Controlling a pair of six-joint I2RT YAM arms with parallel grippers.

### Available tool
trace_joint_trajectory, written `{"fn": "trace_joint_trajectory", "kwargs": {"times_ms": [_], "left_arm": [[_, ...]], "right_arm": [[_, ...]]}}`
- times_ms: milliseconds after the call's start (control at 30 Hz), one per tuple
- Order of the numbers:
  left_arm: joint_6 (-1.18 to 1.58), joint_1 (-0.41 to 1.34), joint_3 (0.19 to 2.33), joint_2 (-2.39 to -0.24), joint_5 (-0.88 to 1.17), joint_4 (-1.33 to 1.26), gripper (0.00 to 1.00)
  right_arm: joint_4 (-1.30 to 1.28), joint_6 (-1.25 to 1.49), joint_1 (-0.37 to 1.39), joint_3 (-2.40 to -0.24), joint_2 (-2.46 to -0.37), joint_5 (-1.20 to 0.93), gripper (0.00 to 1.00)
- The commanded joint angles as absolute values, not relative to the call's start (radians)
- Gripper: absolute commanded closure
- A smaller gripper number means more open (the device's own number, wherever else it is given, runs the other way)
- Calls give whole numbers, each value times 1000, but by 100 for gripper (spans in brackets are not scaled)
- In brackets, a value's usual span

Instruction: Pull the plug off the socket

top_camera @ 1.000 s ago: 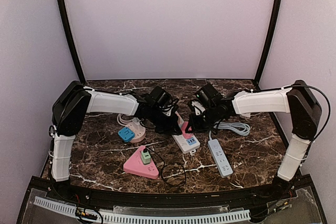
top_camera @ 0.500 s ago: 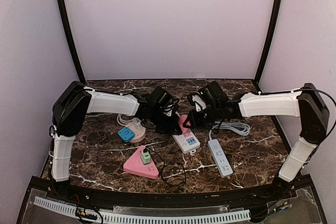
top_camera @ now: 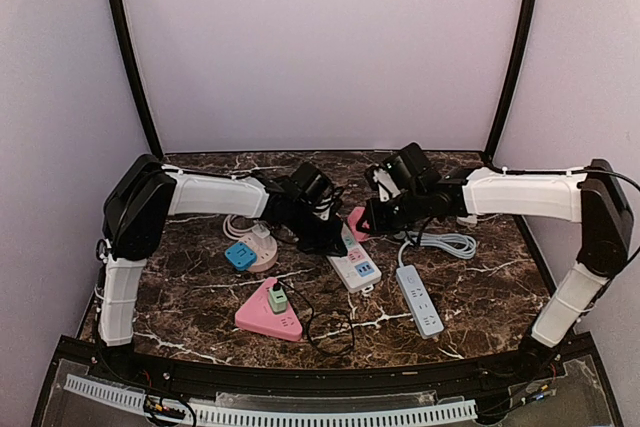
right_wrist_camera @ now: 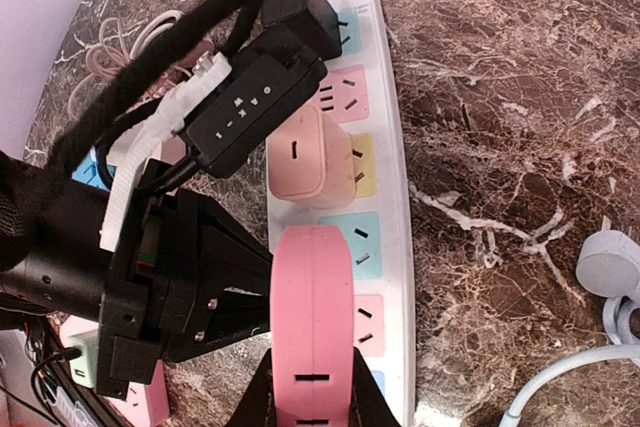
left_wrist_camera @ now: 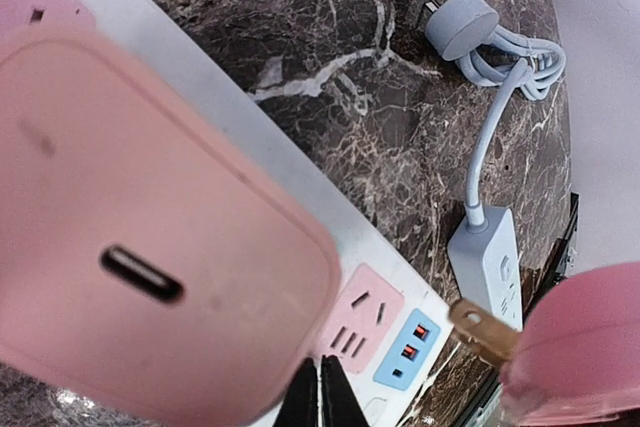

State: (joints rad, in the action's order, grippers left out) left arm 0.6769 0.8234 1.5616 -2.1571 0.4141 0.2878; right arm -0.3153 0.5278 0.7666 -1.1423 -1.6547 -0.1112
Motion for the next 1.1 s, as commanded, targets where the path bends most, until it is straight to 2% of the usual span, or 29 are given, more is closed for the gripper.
{"fn": "trace_joint_trajectory", "kwargs": {"times_ms": [0,267,600,1067], "left_arm": [[634,833,1607,-2167,380,392,97],[604,843,1659,-2086,383,370,97],[615,844,1536,-1980,326,333,97],[643,844,1448,-1905,293,310,97]], "right_arm": [[-329,508,697,-1195,-1638,-123,95],[-302,466,577,-1346,-1793,-280,95],[-275,494,538,-1527,-2003,-410,96],[-172,544,463,-1426,-2084,-514,96]]}}
